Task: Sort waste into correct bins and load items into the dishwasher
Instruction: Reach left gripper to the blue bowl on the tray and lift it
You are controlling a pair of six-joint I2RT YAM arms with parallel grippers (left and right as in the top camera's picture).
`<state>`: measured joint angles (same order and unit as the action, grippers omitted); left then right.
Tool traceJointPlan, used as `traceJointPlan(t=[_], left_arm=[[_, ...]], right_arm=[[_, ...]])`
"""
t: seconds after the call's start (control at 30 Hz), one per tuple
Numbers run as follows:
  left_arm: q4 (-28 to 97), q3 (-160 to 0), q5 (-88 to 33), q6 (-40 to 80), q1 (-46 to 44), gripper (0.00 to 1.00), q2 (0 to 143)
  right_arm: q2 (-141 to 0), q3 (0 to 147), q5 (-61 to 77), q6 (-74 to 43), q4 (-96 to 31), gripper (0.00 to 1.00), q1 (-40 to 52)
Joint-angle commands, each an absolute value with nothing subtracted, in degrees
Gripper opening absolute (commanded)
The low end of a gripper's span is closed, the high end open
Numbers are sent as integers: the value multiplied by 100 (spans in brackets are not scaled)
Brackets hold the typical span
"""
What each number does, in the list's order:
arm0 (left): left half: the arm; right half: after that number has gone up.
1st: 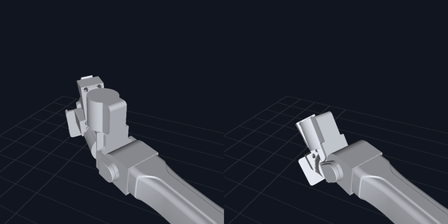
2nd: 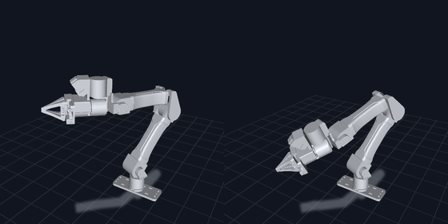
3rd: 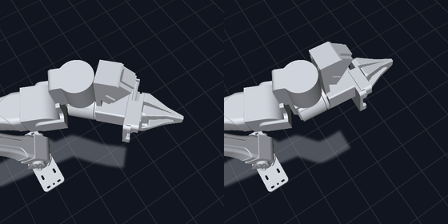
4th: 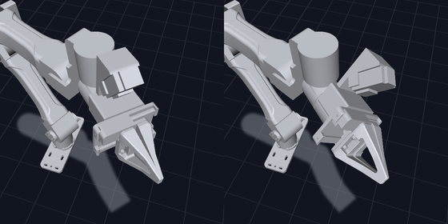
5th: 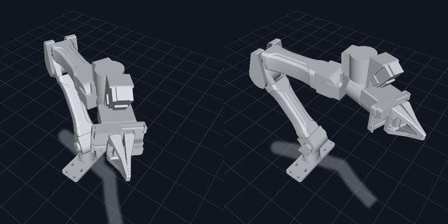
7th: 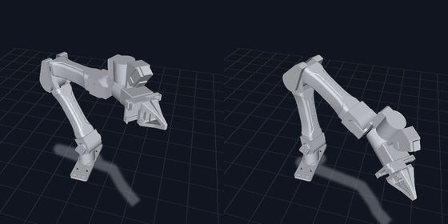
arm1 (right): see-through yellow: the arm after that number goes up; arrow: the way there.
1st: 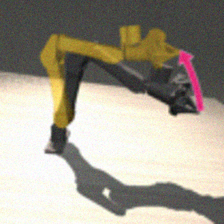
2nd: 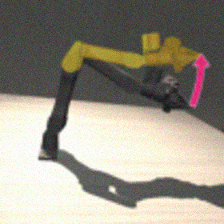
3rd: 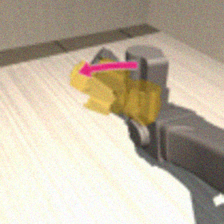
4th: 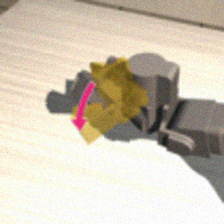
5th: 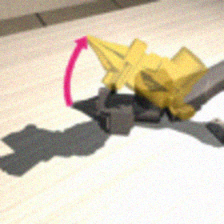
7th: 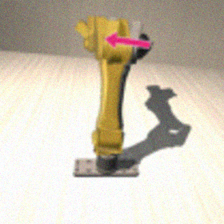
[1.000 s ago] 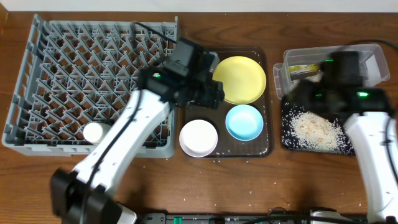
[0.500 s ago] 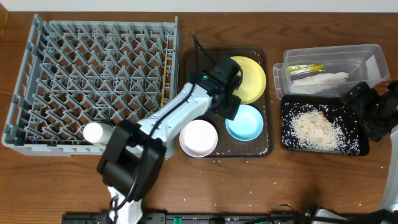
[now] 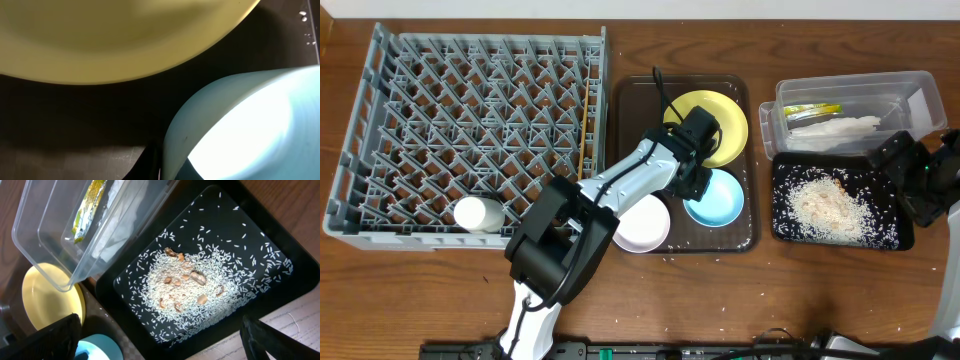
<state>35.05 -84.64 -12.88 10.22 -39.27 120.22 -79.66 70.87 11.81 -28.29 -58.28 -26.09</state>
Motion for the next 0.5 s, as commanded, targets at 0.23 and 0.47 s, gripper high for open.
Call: traceJointPlan(t=[0.23, 0.47], left_arm=[[3793, -8545, -1181, 906, -3758, 7, 11373], [4283, -8586, 628, 856, -3291, 7, 9813]], right_arm=[[-7944, 7107, 1208, -2886, -5830, 99, -2650], [-7944, 7107, 1208, -2886, -5830, 99, -2650]])
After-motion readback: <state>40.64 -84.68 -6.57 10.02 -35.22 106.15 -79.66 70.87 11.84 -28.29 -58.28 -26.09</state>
